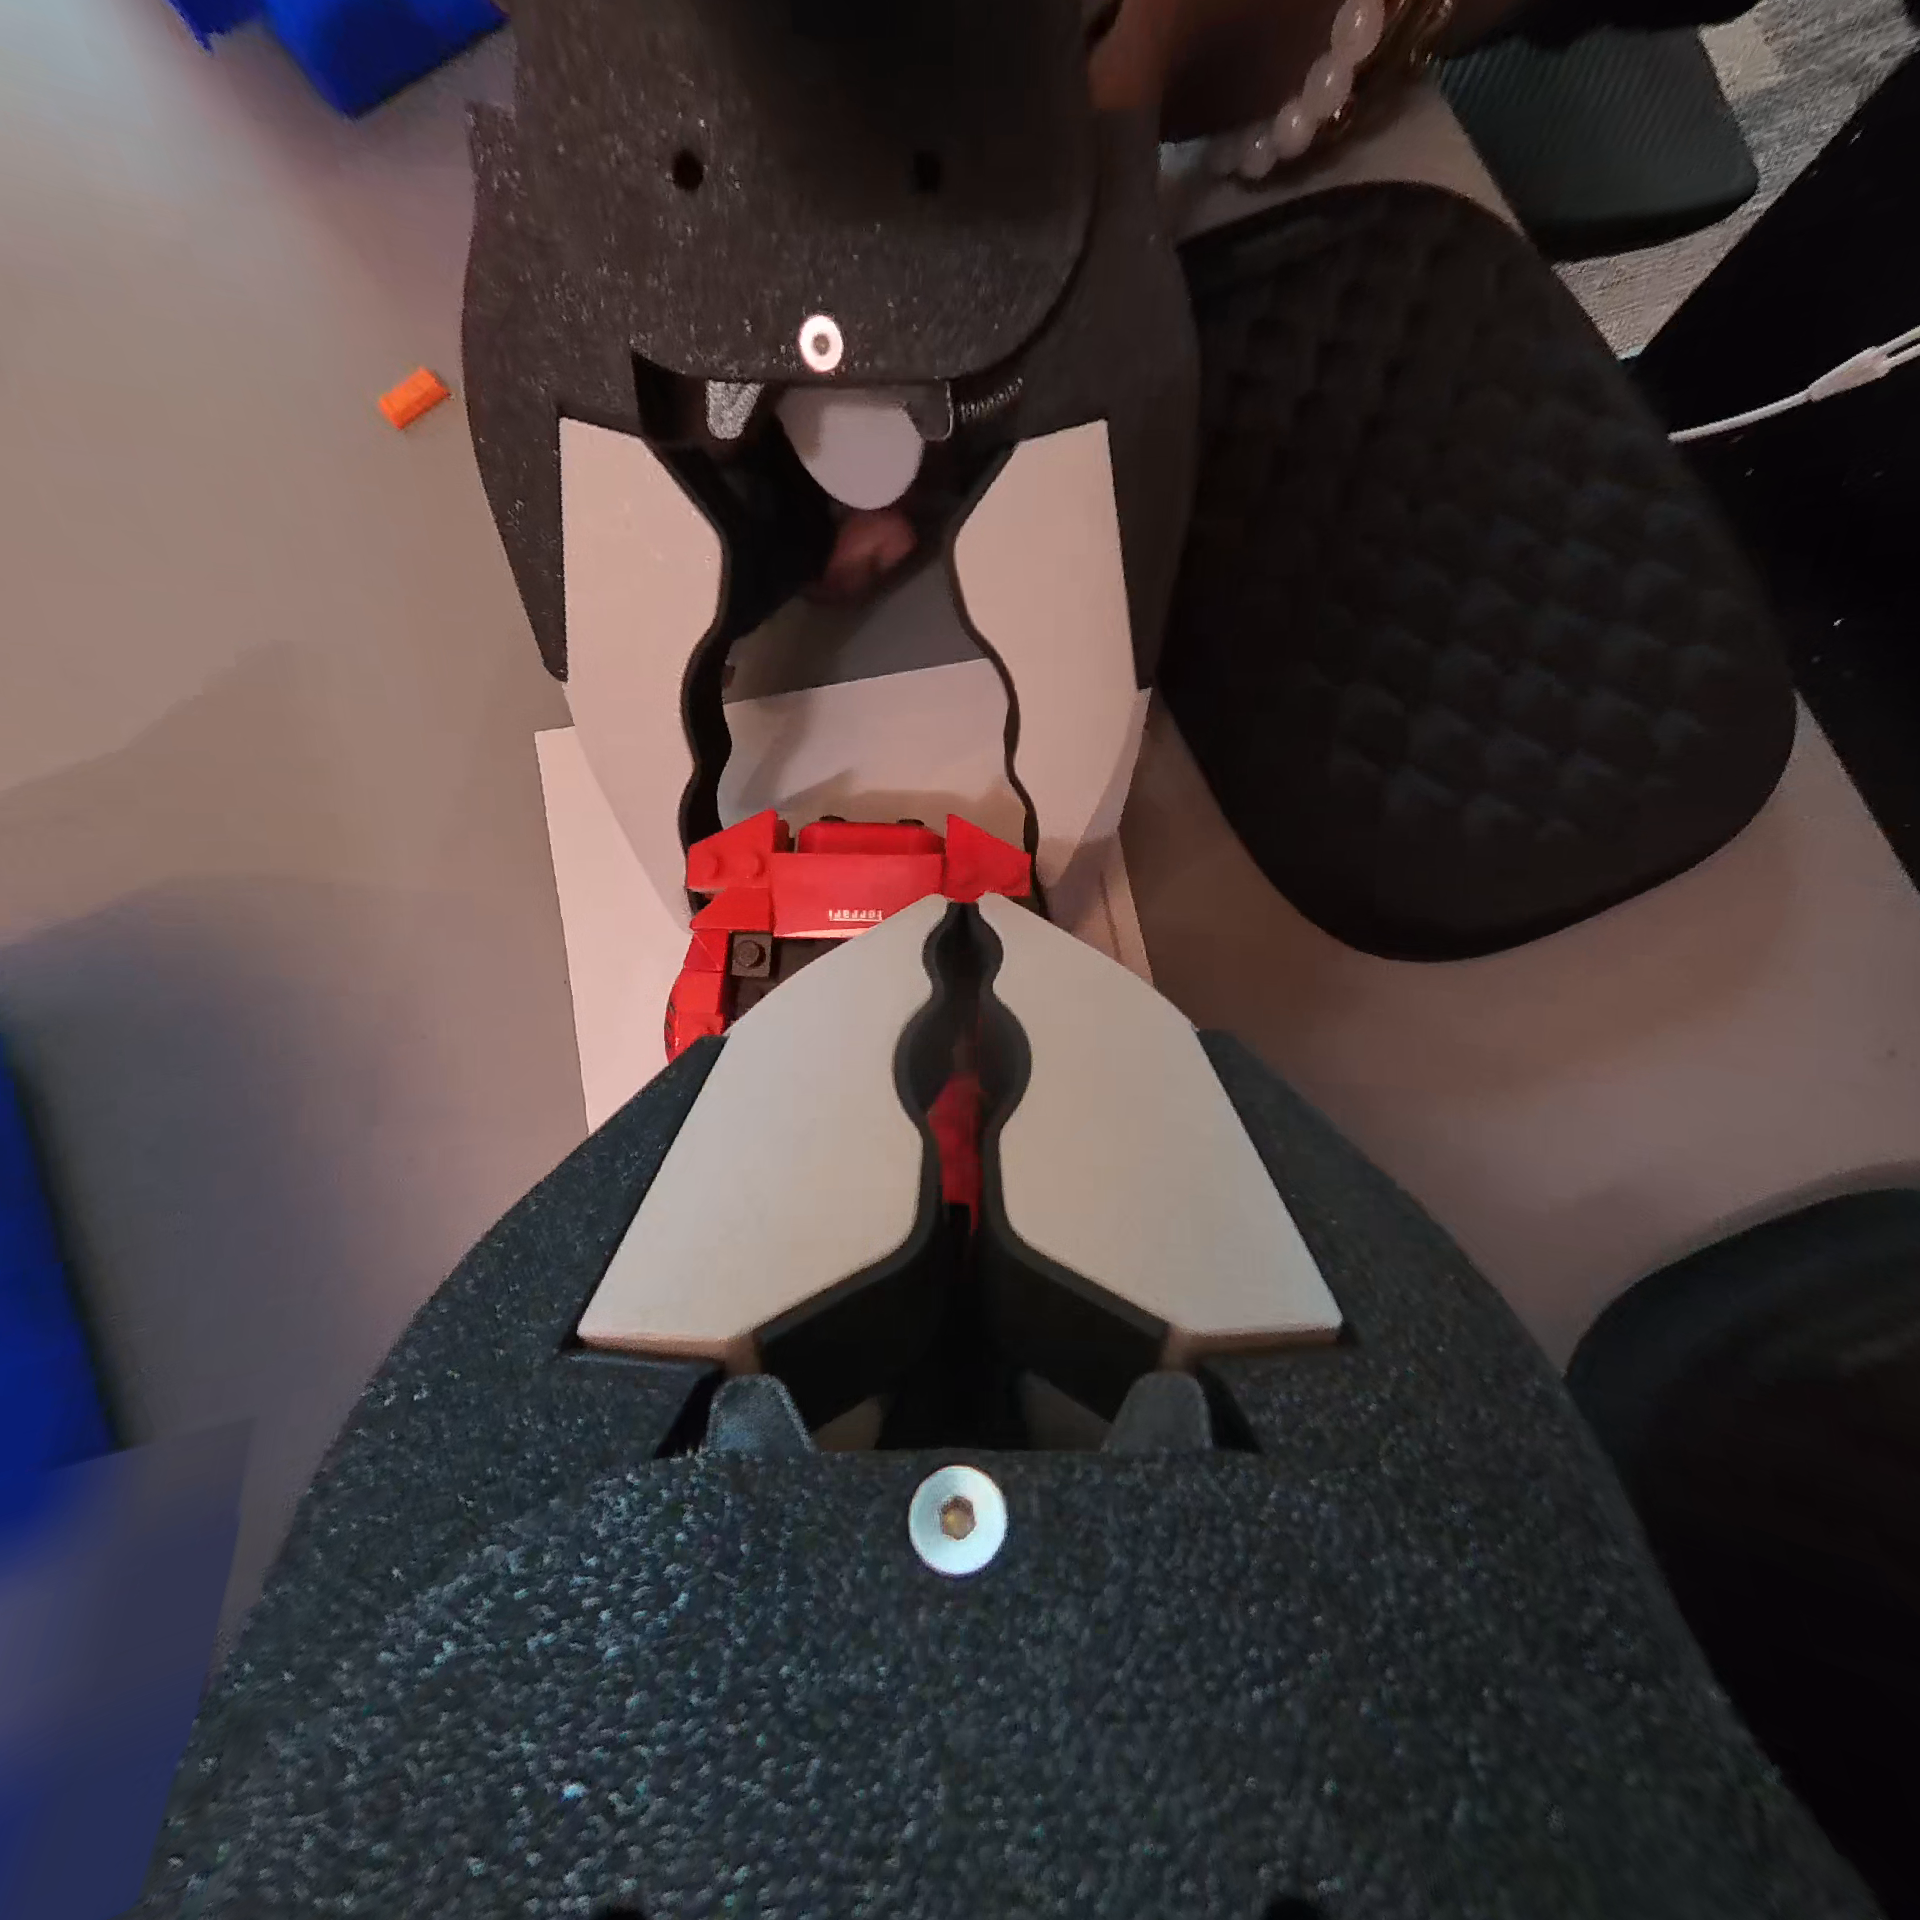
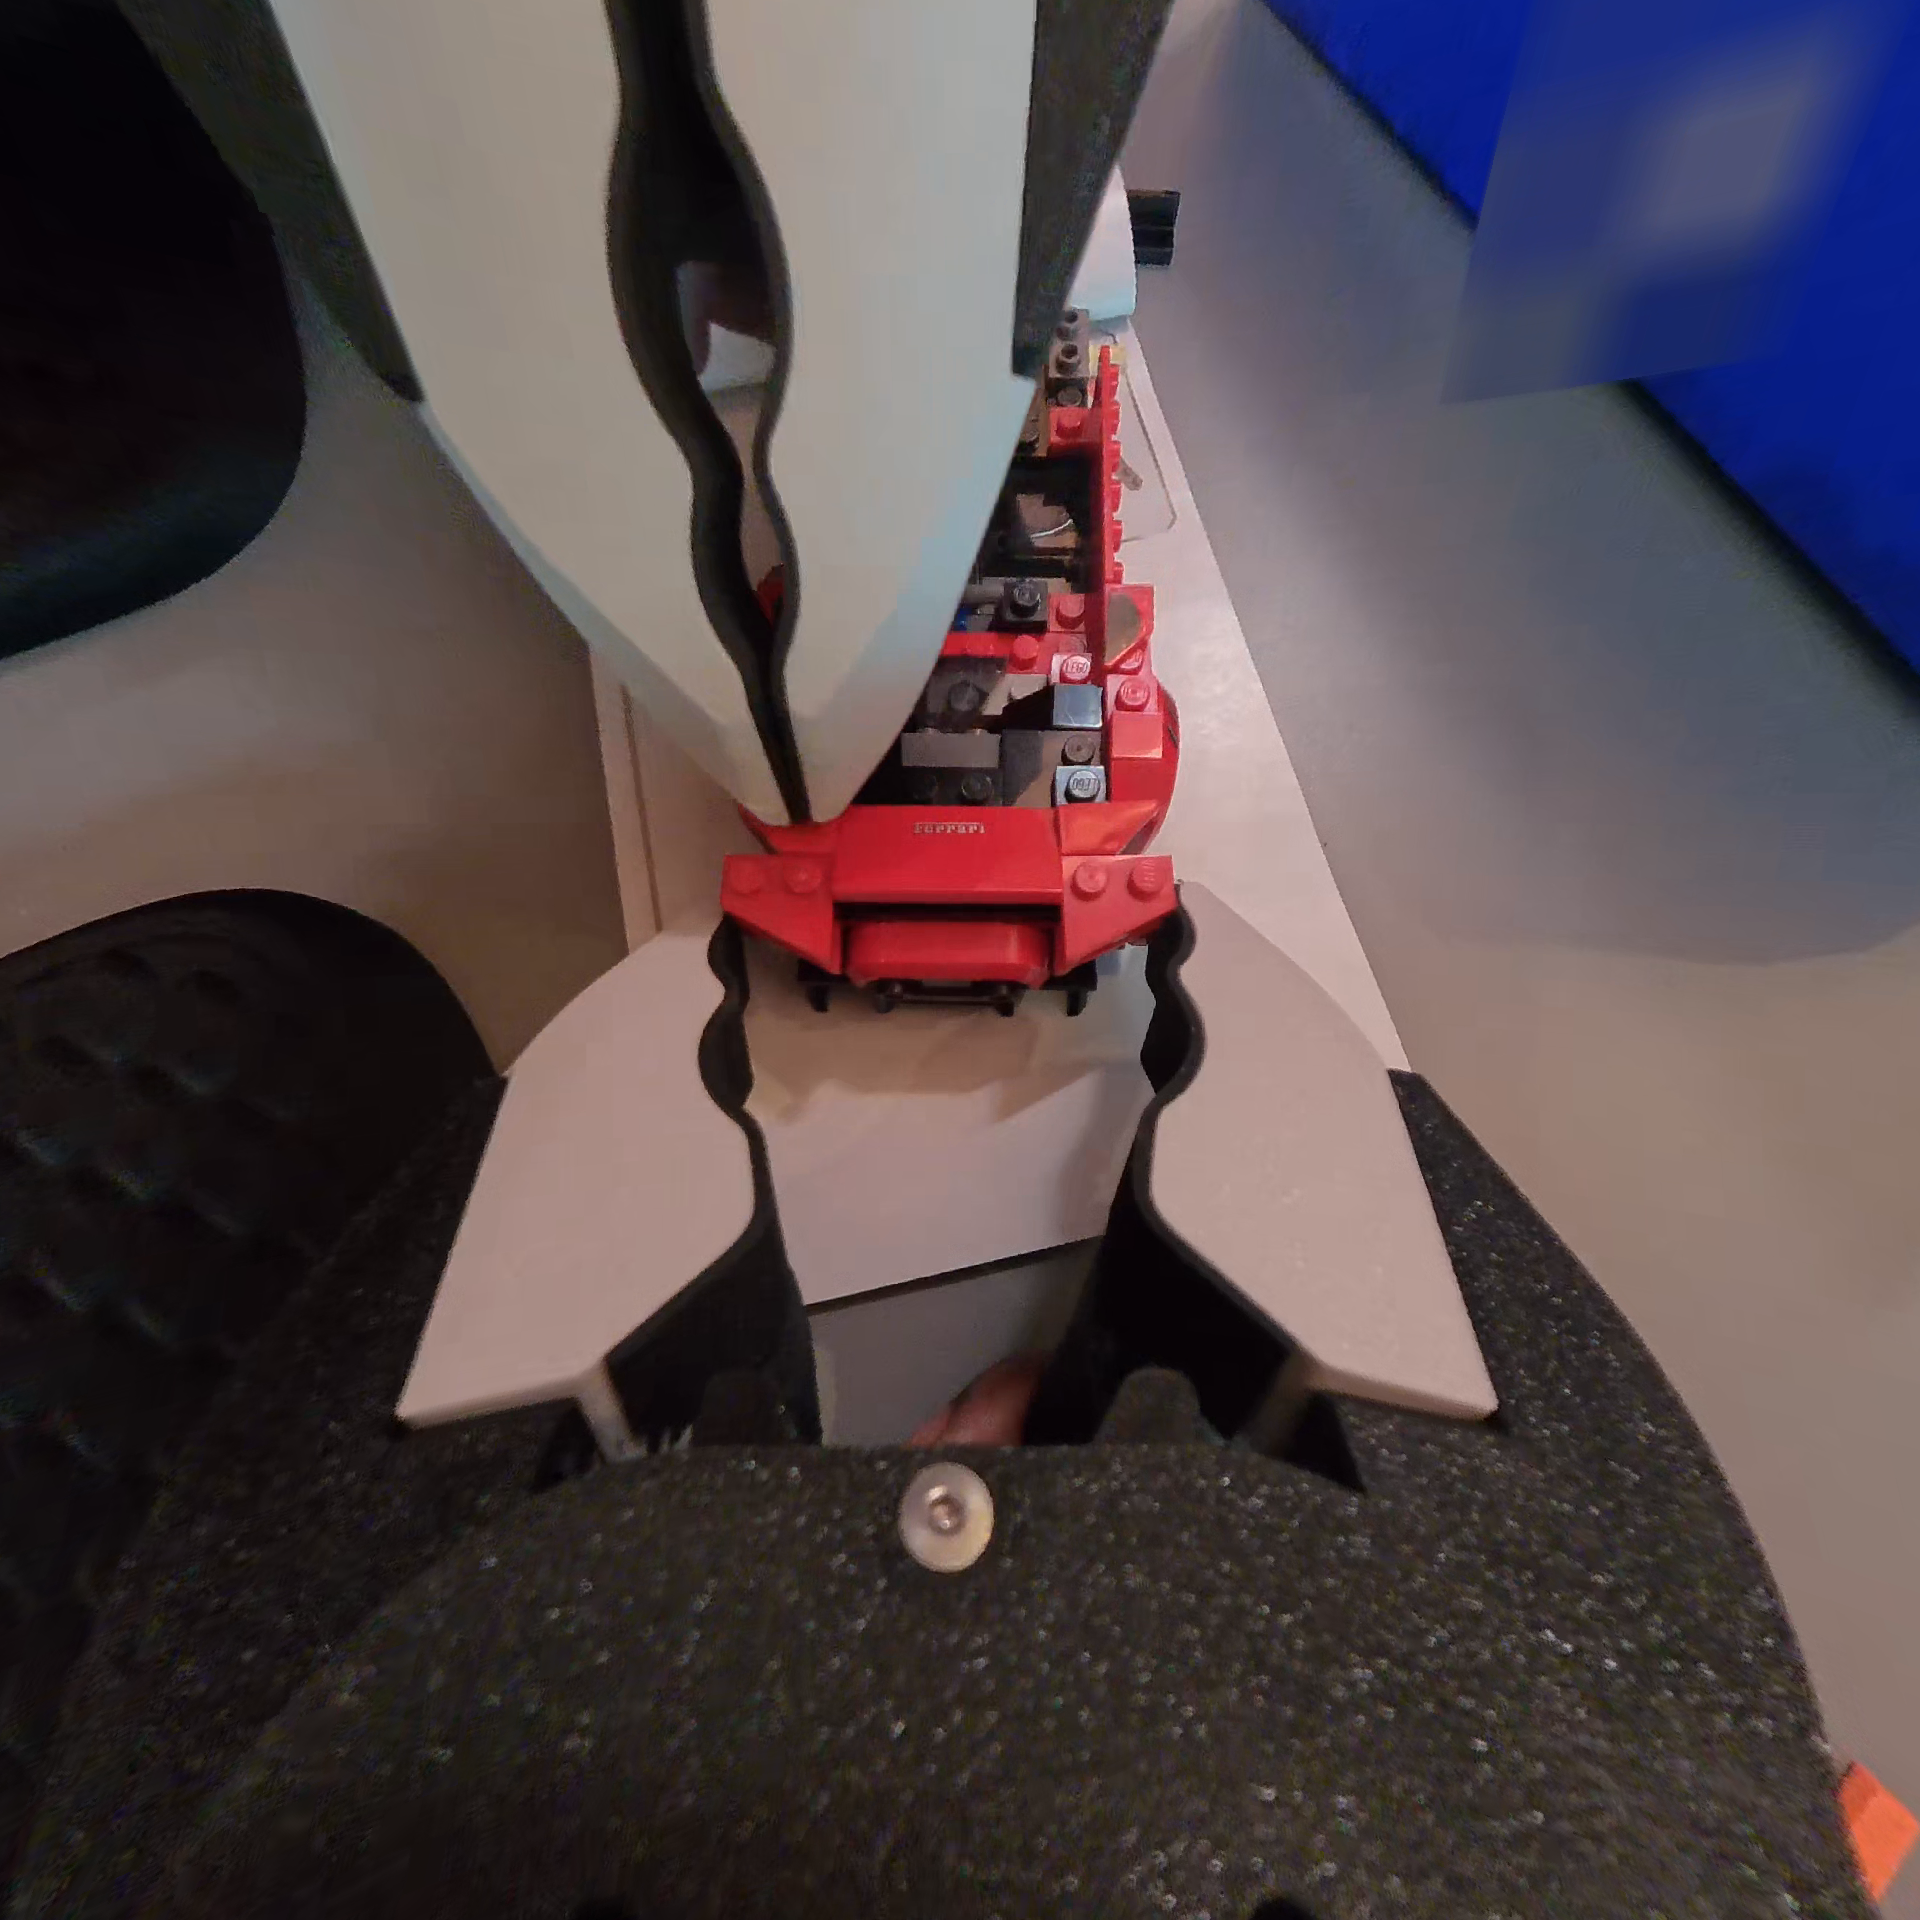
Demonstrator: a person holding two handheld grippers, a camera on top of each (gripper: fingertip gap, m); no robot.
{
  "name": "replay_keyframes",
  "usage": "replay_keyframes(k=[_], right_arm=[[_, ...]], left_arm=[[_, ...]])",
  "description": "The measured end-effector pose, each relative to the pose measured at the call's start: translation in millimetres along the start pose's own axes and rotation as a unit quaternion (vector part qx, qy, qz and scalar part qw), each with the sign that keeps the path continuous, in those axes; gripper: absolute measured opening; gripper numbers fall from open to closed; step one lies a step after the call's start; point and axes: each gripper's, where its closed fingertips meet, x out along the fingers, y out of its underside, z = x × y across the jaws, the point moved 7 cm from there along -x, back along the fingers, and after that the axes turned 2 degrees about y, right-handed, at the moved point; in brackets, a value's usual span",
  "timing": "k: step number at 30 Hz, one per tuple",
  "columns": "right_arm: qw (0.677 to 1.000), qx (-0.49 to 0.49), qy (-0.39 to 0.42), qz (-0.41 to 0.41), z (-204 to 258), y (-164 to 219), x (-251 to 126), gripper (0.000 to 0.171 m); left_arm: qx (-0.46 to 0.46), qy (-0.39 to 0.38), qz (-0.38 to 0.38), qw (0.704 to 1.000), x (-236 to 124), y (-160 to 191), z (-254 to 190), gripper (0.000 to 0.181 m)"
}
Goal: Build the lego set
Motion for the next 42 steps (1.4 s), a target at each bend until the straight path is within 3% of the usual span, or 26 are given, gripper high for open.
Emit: replay_keyframes(k=[13, 18, 21, 42], right_arm=[[1.0, -0.001, 0.001, 0.0, 0.2, 0.1, 0.2, 0.075], [1.0, 0.001, 0.001, 0.0, -0.1, 0.0, 0.3, 0.075], [1.0, 0.001, 0.0, 0.0, -0.2, 0.0, 0.3, 0.075], [1.0, 0.0, 0.001, 0.0, 0.0, -0.3, 0.5, 0.075]], left_arm=[[0.029, -0.027, 0.044, 0.998, 4.8, -6.1, -5.8, 0.0], [0.021, -0.023, 0.035, 0.999, 2.4, -5.2, -3.9, 0.0], [-0.001, -0.043, -0.033, 0.999, -9.8, -15.4, 9.5, 0.0], [0.032, -0.046, 0.042, 0.998, 7.5, -12.3, 10.9, 0.0]])
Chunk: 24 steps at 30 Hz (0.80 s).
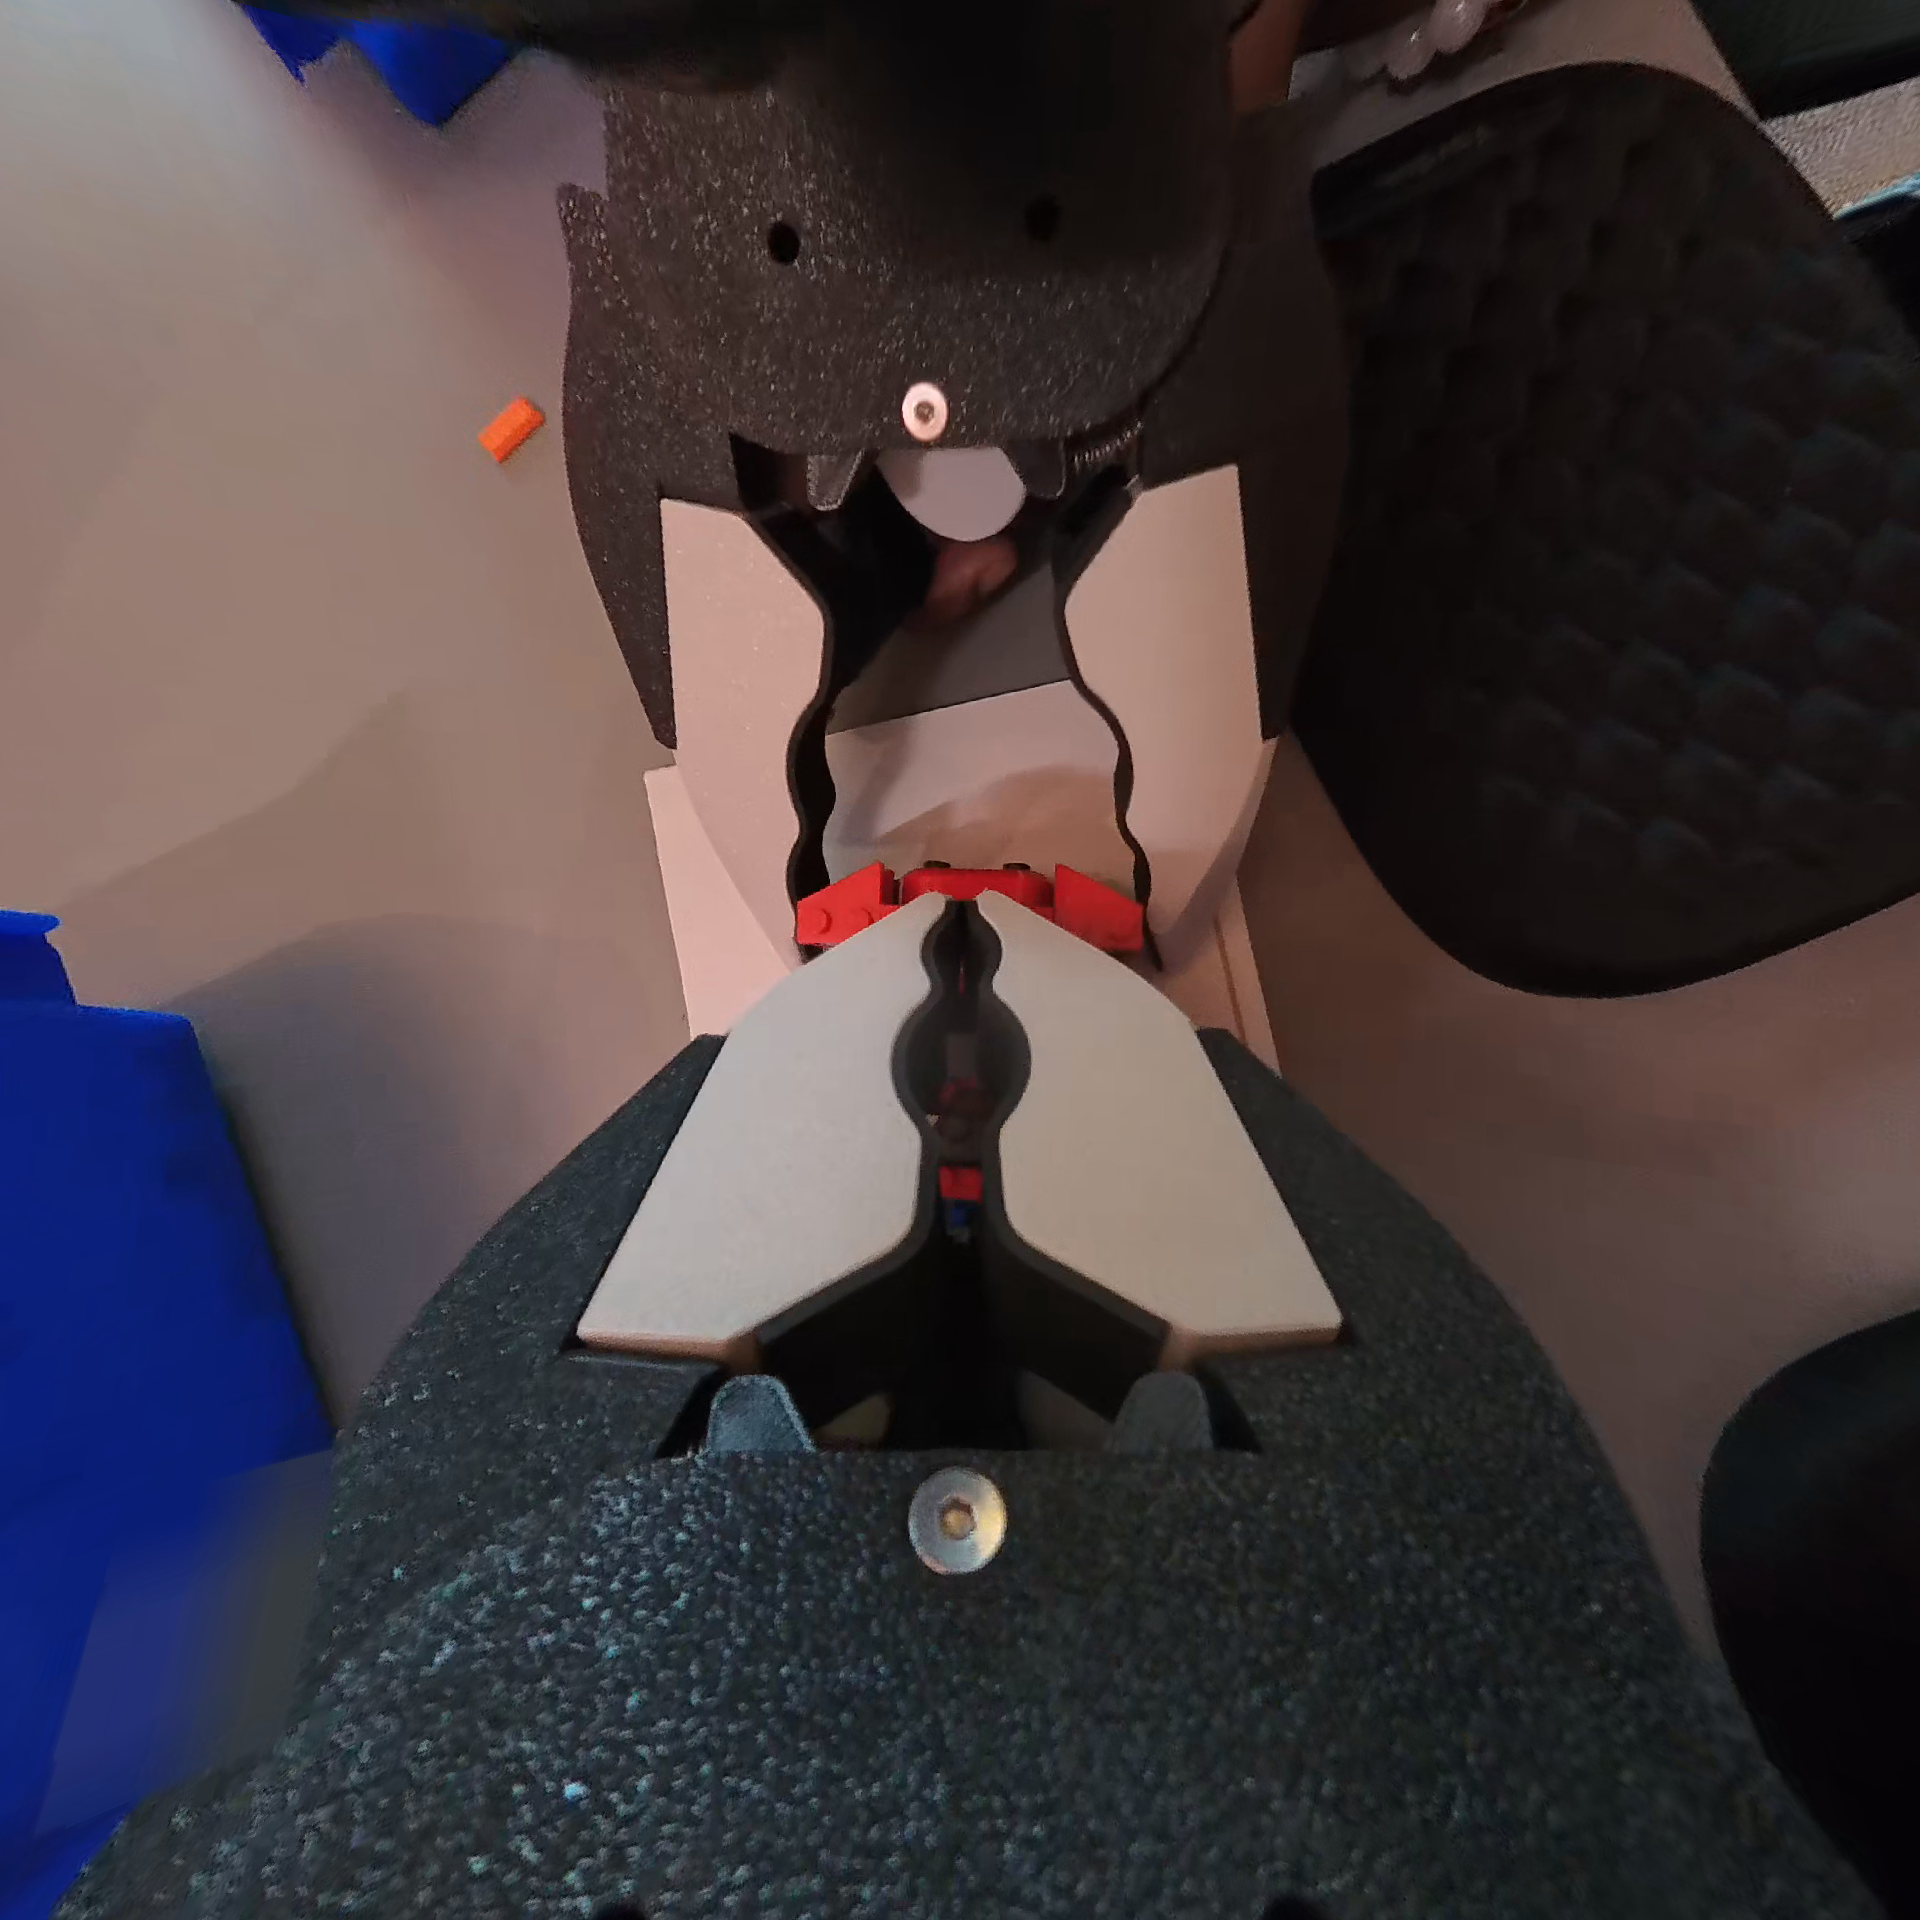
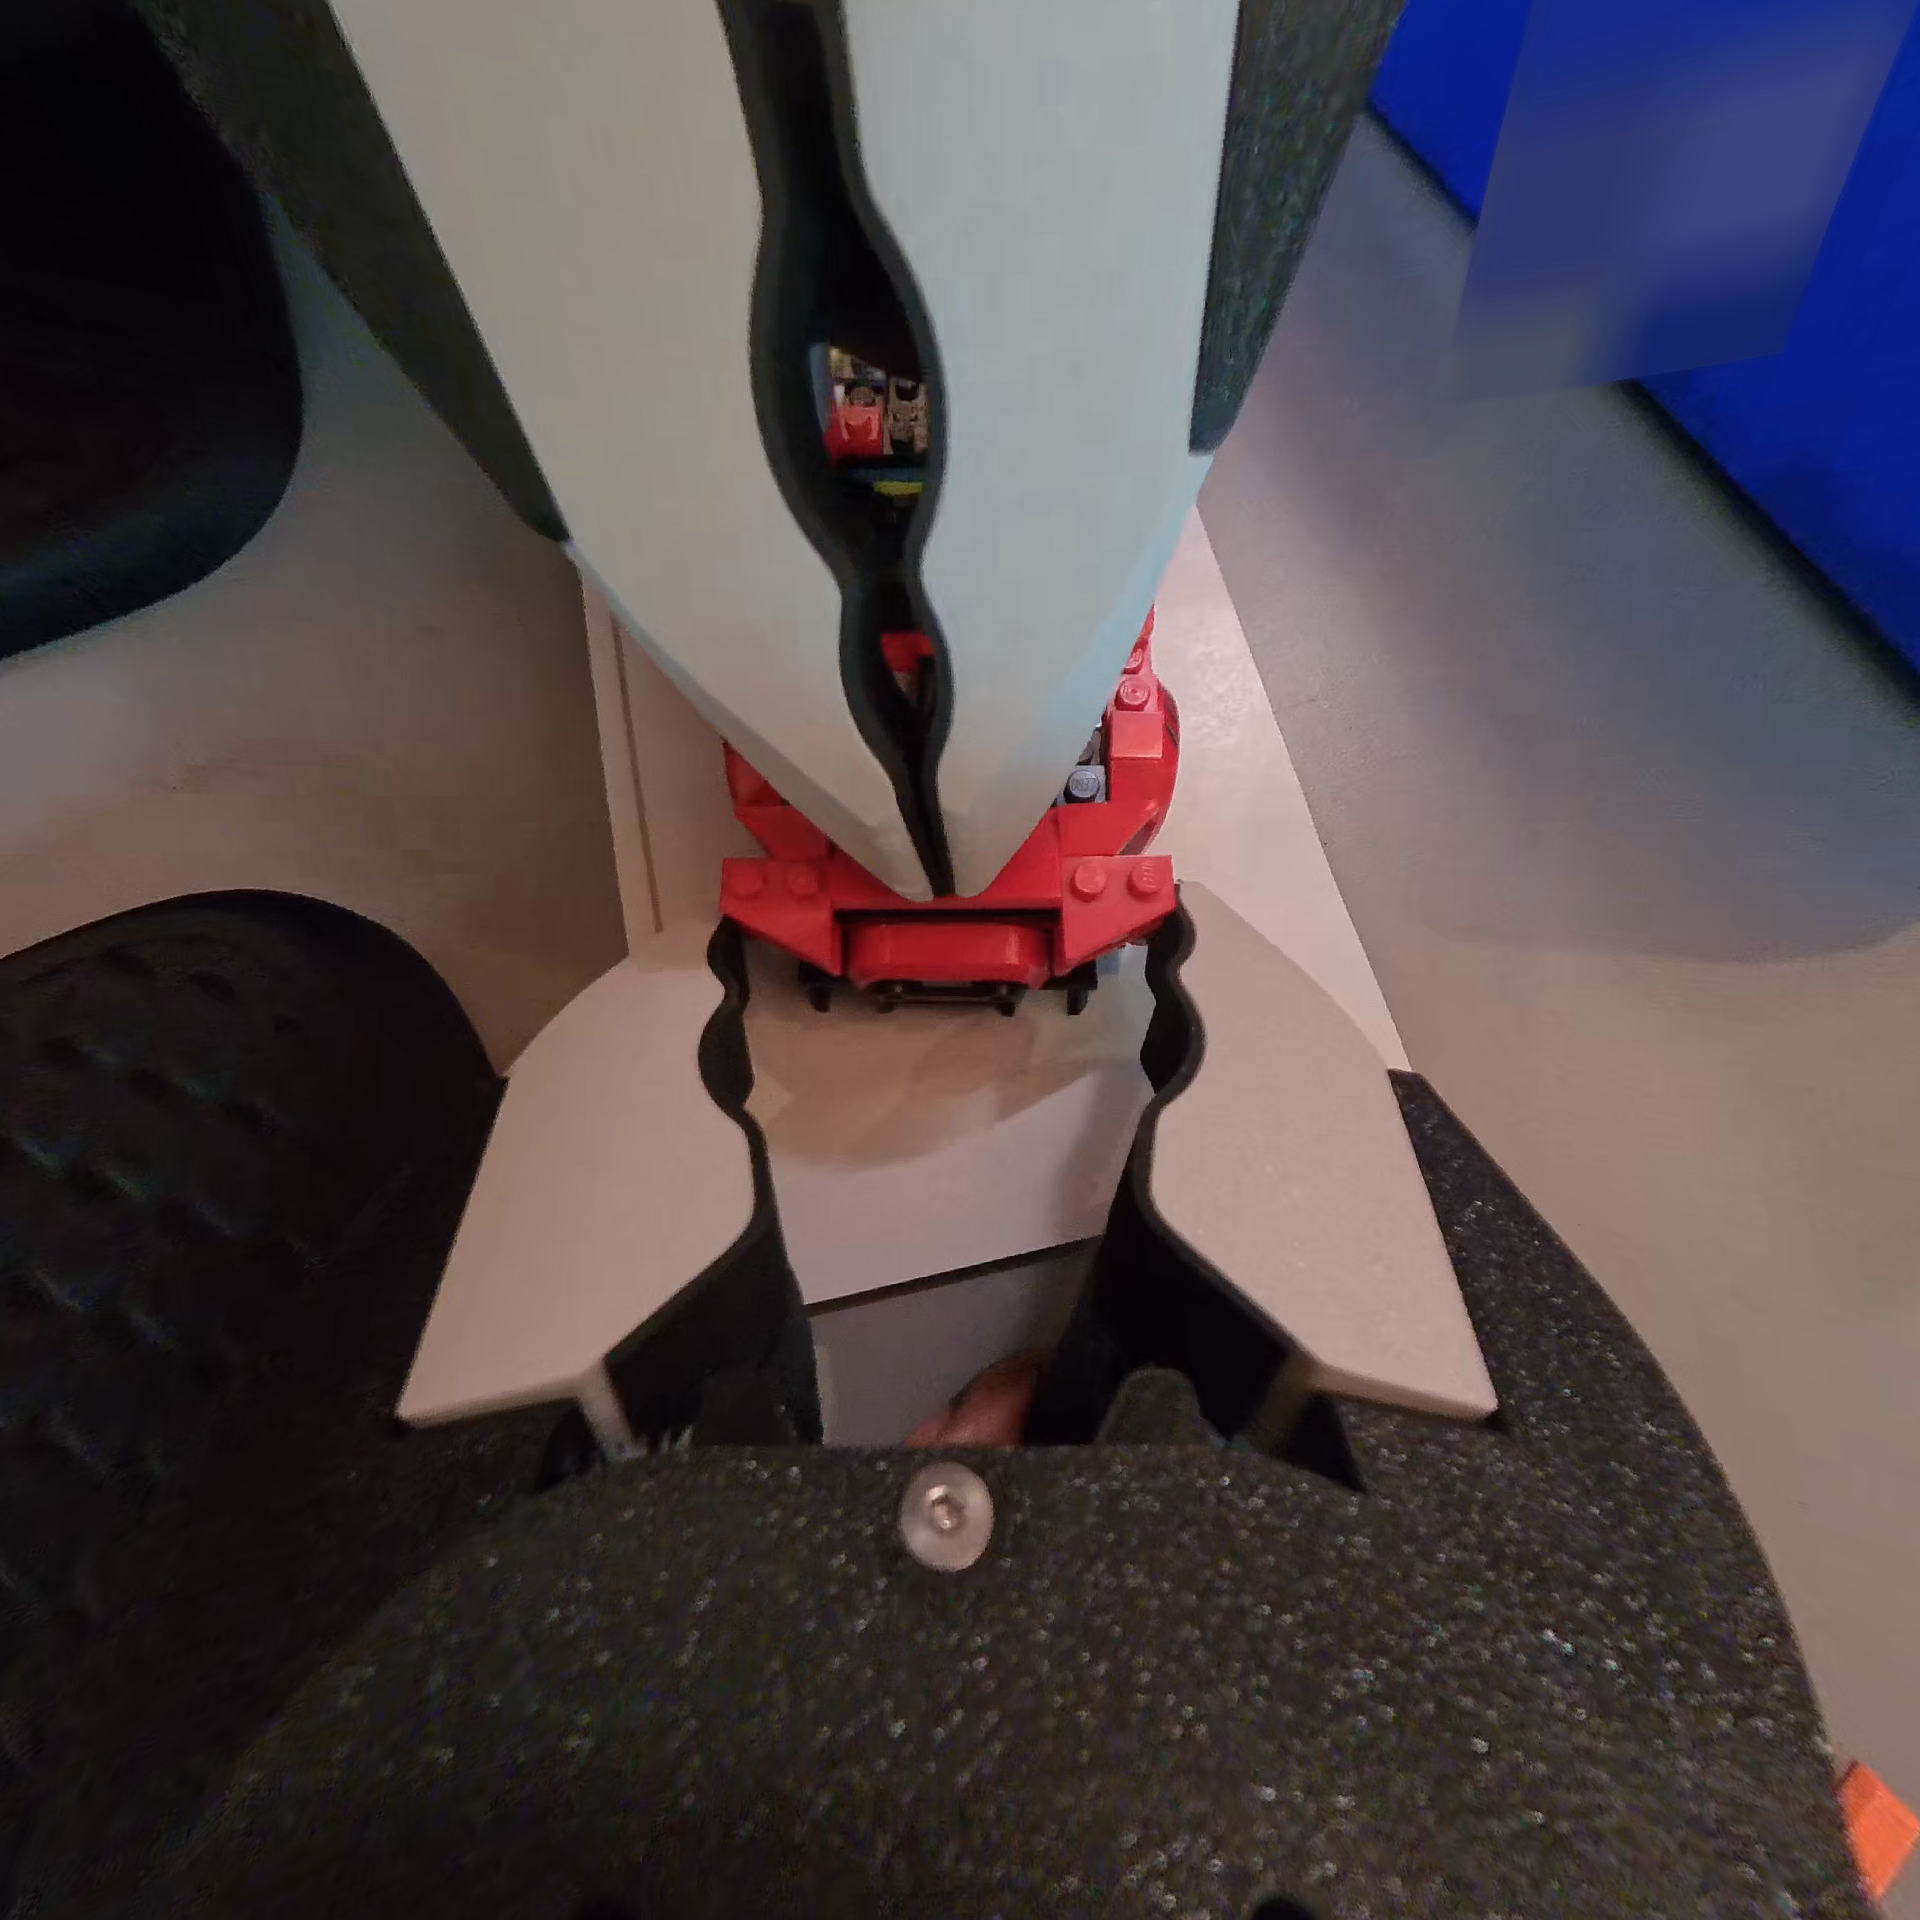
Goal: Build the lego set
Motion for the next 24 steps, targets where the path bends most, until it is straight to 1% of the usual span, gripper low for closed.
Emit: replay_keyframes(k=[8, 10, 12, 14, 15, 17, 19, 21, 24], right_arm=[[1.0, 0.0, 0.001, 0.0, 0.3, -0.5, 0.2, 0.075], [1.0, 0.0, 0.001, -0.001, 0.4, -0.8, 0.5, 0.075], [1.0, -0.007, -0.006, -0.002, 4.5, -3.0, 3.2, 0.074], [1.0, -0.002, -0.01, -0.001, 3.9, -2.7, 2.6, 0.074], [1.0, -0.003, -0.011, -0.001, 3.4, -2.2, 1.8, 0.074], [1.0, 0.0, -0.011, -0.002, 1.1, -0.5, -0.2, 0.074], [1.0, 0.002, -0.012, -0.002, -0.2, -0.3, -0.6, 0.074], [1.0, 0.0, -0.01, -0.001, 0.1, -0.1, -0.7, 0.074], [1.0, 0.0, -0.008, -0.001, 0.3, 0.1, -0.7, 0.074]], left_arm=[[0.005, 0.009, 0.057, 0.998, 0.2, -6.0, -5.1, 0.0], [0.002, 0.017, 0.055, 0.998, 3.8, -6.7, -7.3, 0.0], [0.006, 0.02, 0.057, 0.998, 17.4, -6.4, -8.9, 0.0], [0.014, 0.019, 0.067, 0.997, 15.8, -6.9, -7.9, 0.0], [0.018, 0.01, 0.046, 0.999, 6.4, -11.9, -5.7, 0.0], [0.012, 0.01, -0.025, 1.0, -20.0, -25.4, -3.2, 0.0], [0.015, -0.029, -0.019, 0.999, -38.6, -23.1, 5.1, 0.0], [0.01, -0.023, -0.023, 0.999, -41.1, -17.3, 4.4, 0.0], [0.014, -0.023, -0.022, 0.999, -24.0, -7.1, -0.5, 0.0]])
